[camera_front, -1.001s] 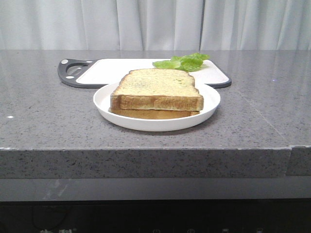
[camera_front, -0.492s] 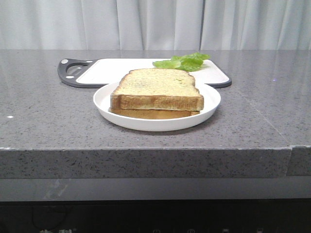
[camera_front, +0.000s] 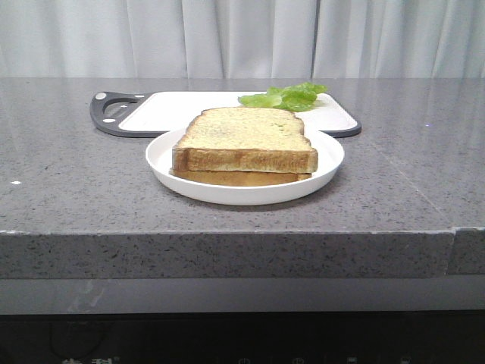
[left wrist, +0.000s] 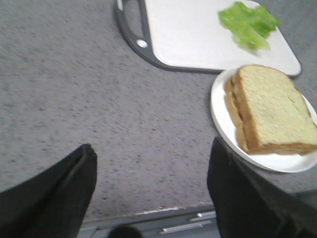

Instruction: Left arm grabs bread, right arm adds lettuce

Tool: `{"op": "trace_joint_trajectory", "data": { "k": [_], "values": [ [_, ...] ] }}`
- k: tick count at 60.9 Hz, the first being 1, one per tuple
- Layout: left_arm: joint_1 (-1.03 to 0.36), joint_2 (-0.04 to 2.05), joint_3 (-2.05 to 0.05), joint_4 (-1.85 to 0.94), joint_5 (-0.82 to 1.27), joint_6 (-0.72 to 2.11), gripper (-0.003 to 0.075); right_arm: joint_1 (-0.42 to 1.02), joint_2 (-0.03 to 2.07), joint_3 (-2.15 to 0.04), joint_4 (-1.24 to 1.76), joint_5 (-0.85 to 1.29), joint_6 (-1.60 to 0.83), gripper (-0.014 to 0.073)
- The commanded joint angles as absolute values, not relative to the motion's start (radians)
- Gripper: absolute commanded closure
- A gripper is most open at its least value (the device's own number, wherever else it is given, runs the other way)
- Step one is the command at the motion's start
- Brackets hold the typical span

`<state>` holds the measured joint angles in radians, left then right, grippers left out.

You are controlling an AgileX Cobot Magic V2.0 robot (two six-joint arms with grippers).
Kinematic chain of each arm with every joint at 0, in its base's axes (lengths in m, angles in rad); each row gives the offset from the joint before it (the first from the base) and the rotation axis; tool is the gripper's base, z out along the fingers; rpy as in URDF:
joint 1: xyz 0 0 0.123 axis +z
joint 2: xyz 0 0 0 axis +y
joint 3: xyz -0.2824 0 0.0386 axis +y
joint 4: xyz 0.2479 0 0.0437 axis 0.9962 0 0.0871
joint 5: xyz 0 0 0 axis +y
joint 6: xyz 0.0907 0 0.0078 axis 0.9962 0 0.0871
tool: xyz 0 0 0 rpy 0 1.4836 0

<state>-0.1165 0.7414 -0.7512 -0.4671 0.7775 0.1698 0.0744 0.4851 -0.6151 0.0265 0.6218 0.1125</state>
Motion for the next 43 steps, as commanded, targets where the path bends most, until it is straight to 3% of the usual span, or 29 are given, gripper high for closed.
{"op": "trace_joint_trajectory", "data": {
  "k": [1, 27, 43],
  "values": [
    [-0.153, 0.821, -0.813, -0.616, 0.754, 0.224, 0.0284, 0.071, 0.497, -0.645, 0.03, 0.561, 0.106, 0.0093],
    [-0.413, 1.247, -1.032, -0.687, 0.759, 0.226, 0.0355, 0.071, 0.497, -0.644, 0.03, 0.584, 0.106, 0.0093],
    [-0.468, 1.465, -1.193, -0.688, 0.788, 0.226, 0.0355, 0.071, 0.497, -0.644, 0.03, 0.585, 0.106, 0.0093]
  ]
}}
